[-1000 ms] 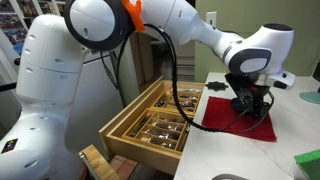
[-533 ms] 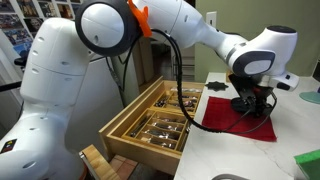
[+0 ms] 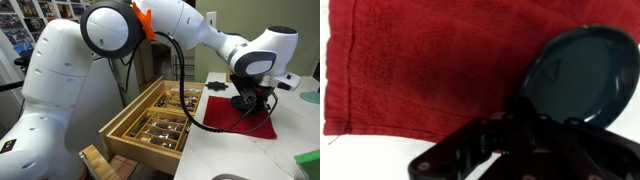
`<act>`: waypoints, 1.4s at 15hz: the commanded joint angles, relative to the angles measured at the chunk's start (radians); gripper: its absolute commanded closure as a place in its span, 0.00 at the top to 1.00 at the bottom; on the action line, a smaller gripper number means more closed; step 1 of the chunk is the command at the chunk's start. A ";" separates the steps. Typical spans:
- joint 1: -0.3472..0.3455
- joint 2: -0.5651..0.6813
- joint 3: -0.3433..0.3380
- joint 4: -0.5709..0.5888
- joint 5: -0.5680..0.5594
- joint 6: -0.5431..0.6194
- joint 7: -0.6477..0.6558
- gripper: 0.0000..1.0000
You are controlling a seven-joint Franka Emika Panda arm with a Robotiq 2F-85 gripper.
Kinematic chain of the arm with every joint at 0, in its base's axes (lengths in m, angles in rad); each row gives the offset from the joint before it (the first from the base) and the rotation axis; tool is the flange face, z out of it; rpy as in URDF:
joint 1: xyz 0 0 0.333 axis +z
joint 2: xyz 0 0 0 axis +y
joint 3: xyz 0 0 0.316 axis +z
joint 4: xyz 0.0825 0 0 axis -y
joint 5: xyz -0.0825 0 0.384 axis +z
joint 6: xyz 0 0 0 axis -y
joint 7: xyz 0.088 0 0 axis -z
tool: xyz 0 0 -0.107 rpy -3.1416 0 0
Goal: Remove the blue plate from the red towel and place it onto the black placemat on the left
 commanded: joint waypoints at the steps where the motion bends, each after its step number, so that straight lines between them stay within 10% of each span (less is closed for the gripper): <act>1: -0.017 0.018 0.013 0.031 0.002 -0.017 0.020 0.02; 21: -0.075 -0.079 0.116 0.037 0.226 -0.122 -0.160 0.03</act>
